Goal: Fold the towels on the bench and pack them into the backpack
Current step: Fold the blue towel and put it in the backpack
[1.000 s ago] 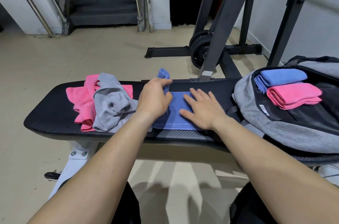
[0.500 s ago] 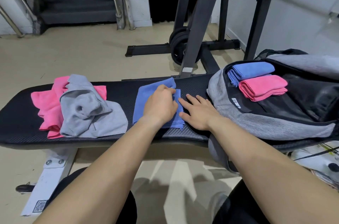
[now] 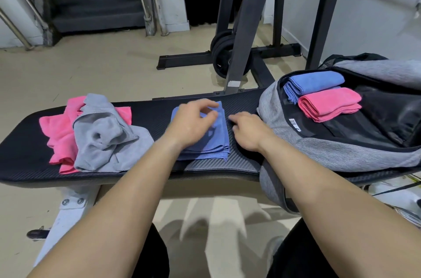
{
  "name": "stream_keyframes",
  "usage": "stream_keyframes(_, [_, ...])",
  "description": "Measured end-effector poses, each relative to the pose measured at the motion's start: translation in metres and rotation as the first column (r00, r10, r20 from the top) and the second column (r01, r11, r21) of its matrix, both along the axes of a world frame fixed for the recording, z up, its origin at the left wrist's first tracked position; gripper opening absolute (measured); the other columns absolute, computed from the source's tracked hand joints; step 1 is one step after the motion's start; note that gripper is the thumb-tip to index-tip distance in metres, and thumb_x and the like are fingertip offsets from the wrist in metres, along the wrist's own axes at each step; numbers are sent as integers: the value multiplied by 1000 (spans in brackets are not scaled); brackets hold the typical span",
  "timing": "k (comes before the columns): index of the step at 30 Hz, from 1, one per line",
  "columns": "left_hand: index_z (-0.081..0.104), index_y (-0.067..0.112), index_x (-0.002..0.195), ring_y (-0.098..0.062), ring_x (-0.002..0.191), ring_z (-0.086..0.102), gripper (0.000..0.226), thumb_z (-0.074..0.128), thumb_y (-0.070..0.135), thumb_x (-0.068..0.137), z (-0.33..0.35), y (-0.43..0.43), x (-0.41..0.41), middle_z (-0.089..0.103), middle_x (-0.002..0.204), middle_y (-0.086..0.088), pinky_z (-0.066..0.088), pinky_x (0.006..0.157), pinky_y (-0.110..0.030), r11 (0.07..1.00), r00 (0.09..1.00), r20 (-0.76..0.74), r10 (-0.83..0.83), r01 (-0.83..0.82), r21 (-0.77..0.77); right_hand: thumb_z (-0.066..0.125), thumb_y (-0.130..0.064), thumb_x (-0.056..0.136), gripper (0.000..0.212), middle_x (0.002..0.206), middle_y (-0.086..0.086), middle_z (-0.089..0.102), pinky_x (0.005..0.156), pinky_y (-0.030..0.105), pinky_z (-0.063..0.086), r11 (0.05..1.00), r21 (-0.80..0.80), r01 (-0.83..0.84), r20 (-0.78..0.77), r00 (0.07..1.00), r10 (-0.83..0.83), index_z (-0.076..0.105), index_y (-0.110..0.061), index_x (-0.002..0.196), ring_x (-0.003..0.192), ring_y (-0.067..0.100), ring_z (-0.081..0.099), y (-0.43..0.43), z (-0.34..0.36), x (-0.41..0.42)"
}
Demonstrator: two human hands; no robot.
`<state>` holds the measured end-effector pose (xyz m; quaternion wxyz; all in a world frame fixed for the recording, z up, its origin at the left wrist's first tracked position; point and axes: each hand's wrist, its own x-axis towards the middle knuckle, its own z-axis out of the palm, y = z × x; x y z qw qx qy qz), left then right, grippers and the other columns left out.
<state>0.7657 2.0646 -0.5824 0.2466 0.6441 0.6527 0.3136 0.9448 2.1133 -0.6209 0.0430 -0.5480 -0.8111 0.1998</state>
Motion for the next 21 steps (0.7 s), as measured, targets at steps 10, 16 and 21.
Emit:
stream_keyframes(10, [26, 23, 156, -25, 152, 17, 58, 39, 41, 103, -44, 11, -34, 21, 165, -1, 27, 119, -47, 996, 846, -529, -70, 34, -77, 36, -26, 103, 58, 167, 3, 18, 124, 41, 16, 952, 257, -164, -42, 983, 181, 24, -16, 158, 153, 23, 16, -9, 12, -66])
stream_keyframes(16, [4, 20, 160, -17, 154, -7, 60, 16, 44, 106, -59, 4, -30, -5, 168, 0, 3, 124, -43, 986, 835, -543, -95, 4, -166, 14, -47, 106, 62, 168, -3, -13, 125, 45, -4, 989, 29, -147, 100, 985, 143, -1, -20, 161, 153, 13, -13, -5, -14, -58])
stream_keyframes(21, [-5, 19, 159, -14, 153, -14, 63, 8, 48, 105, -64, 3, -31, -14, 166, 0, -5, 124, -40, 971, 826, -546, -138, 4, -238, 9, -49, 105, 62, 166, -7, -20, 124, 45, -7, 988, 10, -153, 99, 984, 151, -7, -24, 160, 151, 9, -19, -6, -21, -56])
